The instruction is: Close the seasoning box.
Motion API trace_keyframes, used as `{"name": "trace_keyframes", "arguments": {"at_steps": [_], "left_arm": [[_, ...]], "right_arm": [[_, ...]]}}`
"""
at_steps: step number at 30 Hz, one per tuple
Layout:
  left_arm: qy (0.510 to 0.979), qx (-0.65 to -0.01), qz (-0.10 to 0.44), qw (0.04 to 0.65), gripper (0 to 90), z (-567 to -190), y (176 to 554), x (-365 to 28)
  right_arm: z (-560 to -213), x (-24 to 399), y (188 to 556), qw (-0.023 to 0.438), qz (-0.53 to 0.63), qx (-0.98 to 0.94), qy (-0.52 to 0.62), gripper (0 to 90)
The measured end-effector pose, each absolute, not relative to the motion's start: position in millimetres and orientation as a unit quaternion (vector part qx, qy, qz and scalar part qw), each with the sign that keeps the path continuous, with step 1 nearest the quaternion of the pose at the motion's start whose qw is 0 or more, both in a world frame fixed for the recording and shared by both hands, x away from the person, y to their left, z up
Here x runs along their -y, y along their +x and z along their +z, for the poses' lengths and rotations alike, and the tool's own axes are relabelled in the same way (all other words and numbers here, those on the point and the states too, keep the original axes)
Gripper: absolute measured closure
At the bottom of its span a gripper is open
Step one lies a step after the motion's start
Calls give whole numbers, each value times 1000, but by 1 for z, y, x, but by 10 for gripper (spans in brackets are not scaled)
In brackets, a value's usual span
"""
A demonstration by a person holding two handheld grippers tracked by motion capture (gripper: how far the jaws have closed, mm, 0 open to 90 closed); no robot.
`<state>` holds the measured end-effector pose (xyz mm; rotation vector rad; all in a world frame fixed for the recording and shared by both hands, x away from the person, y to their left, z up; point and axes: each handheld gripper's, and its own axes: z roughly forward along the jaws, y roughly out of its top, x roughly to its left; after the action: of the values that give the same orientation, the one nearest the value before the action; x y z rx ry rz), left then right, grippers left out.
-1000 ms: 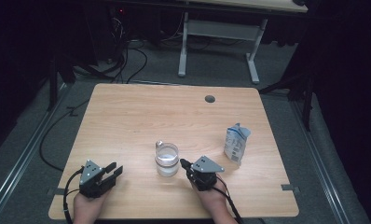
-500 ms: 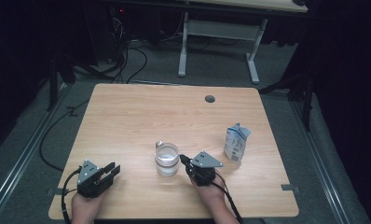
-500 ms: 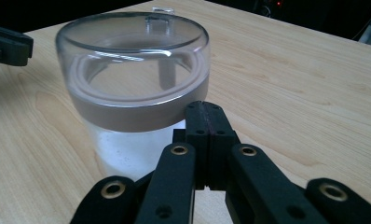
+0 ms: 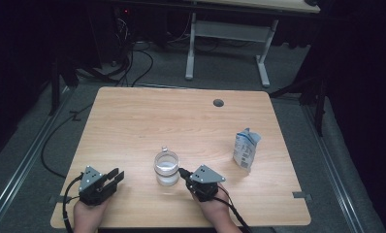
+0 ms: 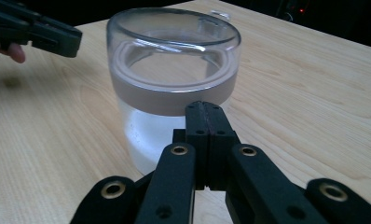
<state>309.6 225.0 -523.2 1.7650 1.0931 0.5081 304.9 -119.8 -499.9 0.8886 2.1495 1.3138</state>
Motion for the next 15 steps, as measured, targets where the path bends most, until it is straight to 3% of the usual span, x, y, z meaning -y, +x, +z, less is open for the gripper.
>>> {"name": "trace_keyframes", "arguments": {"at_steps": [15], "left_arm": [[723, -449, 209, 482, 701, -523, 310, -226]], "right_arm": [[-500, 101, 298, 224, 482, -791, 301, 900]]}}
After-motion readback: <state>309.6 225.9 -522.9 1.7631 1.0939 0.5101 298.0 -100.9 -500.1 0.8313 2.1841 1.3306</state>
